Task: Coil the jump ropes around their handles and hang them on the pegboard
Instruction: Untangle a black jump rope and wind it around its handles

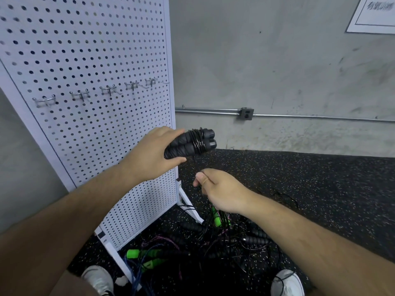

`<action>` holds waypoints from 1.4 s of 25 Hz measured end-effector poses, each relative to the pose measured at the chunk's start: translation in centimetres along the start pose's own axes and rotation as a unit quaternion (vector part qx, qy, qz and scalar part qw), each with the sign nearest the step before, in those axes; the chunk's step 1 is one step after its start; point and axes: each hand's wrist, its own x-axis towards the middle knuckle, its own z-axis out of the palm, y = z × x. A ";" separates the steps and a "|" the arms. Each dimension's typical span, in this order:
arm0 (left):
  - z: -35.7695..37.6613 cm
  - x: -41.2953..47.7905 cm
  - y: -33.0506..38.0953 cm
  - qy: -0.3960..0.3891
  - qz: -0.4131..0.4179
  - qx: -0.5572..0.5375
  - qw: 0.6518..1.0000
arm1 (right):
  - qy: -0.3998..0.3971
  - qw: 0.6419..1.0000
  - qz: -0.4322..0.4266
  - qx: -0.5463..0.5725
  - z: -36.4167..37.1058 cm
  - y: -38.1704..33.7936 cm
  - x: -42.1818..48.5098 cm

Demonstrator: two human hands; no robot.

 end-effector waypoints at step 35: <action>-2.1 -0.4 1.9 -0.034 -0.036 -0.141 0.989 | 0.001 0.999 -0.041 -0.012 -0.3 1.2 1.4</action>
